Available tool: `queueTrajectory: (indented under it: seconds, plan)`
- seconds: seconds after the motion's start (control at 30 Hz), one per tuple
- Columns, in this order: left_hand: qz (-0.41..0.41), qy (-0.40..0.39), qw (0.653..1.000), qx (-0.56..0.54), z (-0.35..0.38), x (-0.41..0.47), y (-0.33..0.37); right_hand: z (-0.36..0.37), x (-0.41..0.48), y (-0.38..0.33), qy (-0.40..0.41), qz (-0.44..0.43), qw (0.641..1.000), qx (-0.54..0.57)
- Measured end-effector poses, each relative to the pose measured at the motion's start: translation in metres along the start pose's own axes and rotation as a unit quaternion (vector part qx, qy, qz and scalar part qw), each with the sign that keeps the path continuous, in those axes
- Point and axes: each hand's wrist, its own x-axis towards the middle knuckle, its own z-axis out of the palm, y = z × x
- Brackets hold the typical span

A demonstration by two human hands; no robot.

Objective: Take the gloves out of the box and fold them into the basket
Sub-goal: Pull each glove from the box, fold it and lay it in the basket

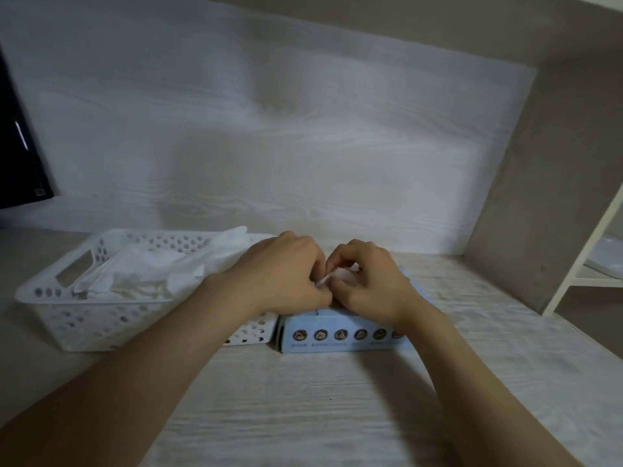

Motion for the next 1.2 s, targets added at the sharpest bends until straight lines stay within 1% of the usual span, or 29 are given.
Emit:
queueTrajectory:
  seconds: [0.1,0.23,0.5,0.6,0.7,0.8,0.9,1.0,1.13,1.2]
  plan:
    - [-0.012,0.007,0.999,-0.035,0.011,0.004,-0.005,-0.004,-0.001,0.007,0.025,0.026,0.998,0.051]
    - [-0.016,0.001,0.996,-0.092,0.013,0.003,-0.007,0.0,-0.003,0.01,0.072,0.014,0.996,0.047]
    - [-0.028,-0.006,0.995,-0.1,0.014,0.0,-0.007,0.003,-0.003,0.007,0.182,0.045,0.977,0.098]
    - [-0.031,-0.008,0.994,-0.107,0.015,0.001,-0.008,0.001,-0.004,0.003,0.225,0.028,0.967,0.117]
    - [-0.03,0.0,0.994,-0.102,0.015,0.0,-0.007,-0.001,-0.006,-0.002,0.301,0.01,0.946,0.116]
    - [-0.034,0.001,0.995,-0.097,0.015,-0.001,-0.006,-0.005,-0.006,-0.005,0.402,0.027,0.907,0.121]
    - [-0.043,-0.009,0.995,-0.09,0.015,-0.003,-0.004,-0.009,-0.007,-0.011,0.462,0.041,0.878,0.12]
    - [-0.057,-0.008,0.994,-0.089,0.011,-0.007,0.002,-0.008,-0.01,-0.02,0.468,0.017,0.877,0.107]
    - [-0.038,0.007,0.991,-0.127,0.005,-0.014,0.01,0.001,-0.012,-0.029,0.419,-0.03,0.906,0.056]
    - [-0.032,0.029,0.99,-0.133,0.003,-0.018,0.013,0.006,-0.013,-0.032,0.393,-0.044,0.918,0.043]
